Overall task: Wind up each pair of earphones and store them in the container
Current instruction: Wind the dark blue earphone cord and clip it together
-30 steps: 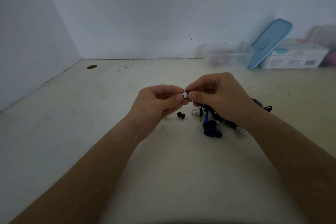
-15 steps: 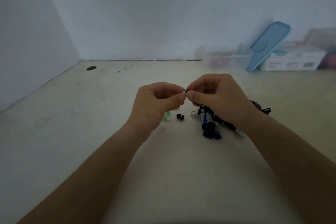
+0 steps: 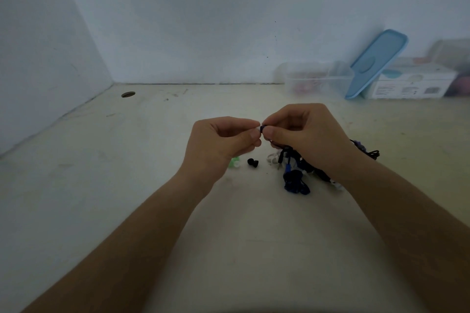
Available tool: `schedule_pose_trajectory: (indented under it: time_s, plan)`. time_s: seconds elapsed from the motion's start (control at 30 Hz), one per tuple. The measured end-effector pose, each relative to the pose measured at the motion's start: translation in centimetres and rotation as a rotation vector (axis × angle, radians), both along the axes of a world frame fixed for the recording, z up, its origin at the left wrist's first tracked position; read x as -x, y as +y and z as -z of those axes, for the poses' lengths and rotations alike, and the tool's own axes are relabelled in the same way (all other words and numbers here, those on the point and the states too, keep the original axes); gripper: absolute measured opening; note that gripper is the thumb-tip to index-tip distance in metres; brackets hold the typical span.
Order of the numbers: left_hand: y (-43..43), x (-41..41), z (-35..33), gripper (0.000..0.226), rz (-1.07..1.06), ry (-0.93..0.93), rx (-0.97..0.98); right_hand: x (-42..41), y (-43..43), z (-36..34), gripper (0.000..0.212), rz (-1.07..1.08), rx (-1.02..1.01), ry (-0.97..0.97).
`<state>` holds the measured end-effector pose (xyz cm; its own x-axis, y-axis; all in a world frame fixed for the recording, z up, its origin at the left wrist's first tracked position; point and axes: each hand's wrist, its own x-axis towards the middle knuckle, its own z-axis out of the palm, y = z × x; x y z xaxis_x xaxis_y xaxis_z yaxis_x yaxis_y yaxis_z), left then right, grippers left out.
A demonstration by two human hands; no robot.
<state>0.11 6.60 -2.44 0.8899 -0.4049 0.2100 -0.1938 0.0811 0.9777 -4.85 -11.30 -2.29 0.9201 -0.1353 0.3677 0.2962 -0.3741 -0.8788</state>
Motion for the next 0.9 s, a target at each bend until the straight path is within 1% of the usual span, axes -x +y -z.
schedule_pose_trajectory:
  time_s: [0.17, 0.37, 0.5, 0.57, 0.7, 0.9]
  plan:
    - [0.13, -0.15, 0.09, 0.018, 0.035, -0.008, -0.014, -0.03, -0.10, -0.04, 0.007, 0.008, 0.015, -0.032]
    - [0.24, -0.32, 0.20, 0.014, 0.079, 0.078, 0.044, 0.05, -0.14, -0.16, 0.009, -0.035, 0.002, -0.020]
    - [0.11, -0.43, 0.43, 0.021, 0.120, 0.139, 0.089, 0.22, 0.04, -0.27, 0.012, -0.060, -0.026, -0.032]
    - [0.01, -0.44, 0.55, 0.020, 0.128, 0.156, 0.123, 0.23, 0.20, -0.28, 0.015, -0.053, -0.031, -0.049]
    - [-0.01, -0.44, 0.70, 0.024, 0.142, 0.160, 0.142, 0.15, 0.37, -0.19, 0.008, -0.062, -0.040, -0.057]
    - [0.18, -0.20, -0.03, 0.031, 0.174, 0.128, 0.103, 0.29, -0.31, -0.65, 0.009, -0.084, -0.042, -0.019]
